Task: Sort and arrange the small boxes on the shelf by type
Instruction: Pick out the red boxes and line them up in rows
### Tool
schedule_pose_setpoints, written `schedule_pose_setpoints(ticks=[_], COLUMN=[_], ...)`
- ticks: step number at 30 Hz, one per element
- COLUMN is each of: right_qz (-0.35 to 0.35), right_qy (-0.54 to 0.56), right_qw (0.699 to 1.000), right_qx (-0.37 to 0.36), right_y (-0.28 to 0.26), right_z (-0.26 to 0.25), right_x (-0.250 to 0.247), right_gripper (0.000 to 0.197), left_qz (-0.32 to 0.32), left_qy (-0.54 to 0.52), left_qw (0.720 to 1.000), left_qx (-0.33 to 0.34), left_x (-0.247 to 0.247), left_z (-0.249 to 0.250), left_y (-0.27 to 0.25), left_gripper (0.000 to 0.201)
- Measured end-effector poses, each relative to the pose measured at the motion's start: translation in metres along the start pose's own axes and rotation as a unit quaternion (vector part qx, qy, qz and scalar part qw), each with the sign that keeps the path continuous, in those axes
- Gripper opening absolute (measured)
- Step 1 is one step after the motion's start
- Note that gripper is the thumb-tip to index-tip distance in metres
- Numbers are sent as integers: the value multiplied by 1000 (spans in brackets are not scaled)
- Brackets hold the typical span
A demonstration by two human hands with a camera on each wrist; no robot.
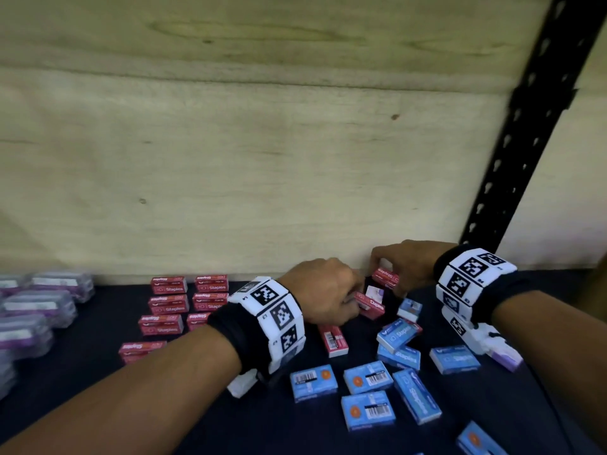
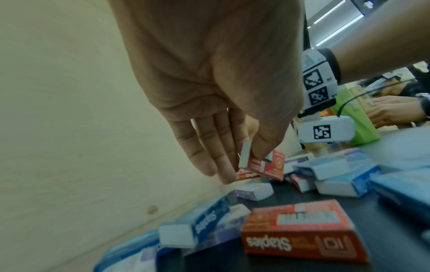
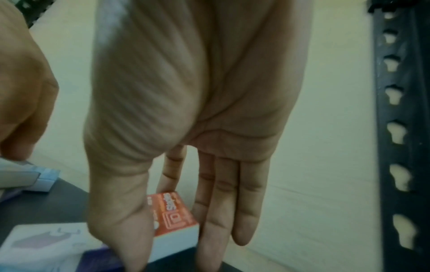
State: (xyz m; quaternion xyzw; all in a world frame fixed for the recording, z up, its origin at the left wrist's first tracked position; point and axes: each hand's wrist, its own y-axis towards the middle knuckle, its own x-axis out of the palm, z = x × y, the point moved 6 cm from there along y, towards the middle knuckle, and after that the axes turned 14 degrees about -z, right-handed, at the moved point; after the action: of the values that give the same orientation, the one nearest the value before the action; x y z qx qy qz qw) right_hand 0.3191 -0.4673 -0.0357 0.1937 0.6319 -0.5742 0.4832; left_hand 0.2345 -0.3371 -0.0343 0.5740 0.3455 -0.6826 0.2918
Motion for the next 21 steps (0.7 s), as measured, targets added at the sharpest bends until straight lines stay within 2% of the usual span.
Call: schedule_pose_setpoints(ticks=[6, 13, 17, 21], right_qz=[16, 27, 36, 28], right_qy=[21, 52, 60, 30], right_qw=[998, 993, 992, 993], right_qx=[-49, -101, -105, -114], right_y=[-24, -58, -77, -95], right_z=[-13, -48, -75, -108], right_x=[-10, -12, -6, -1], right_gripper=[59, 37, 22, 18], left_qz=[29, 55, 22, -24], left_qy=[-96, -80, -25, -38], left_qw=[995, 995, 999, 997], left_qx=[-23, -20, -35, -68], left_x=[-19, -34, -20, 3], left_z=[-20, -29, -28, -35], left_y=[-33, -95, -140, -175], left_gripper=[25, 18, 16, 12])
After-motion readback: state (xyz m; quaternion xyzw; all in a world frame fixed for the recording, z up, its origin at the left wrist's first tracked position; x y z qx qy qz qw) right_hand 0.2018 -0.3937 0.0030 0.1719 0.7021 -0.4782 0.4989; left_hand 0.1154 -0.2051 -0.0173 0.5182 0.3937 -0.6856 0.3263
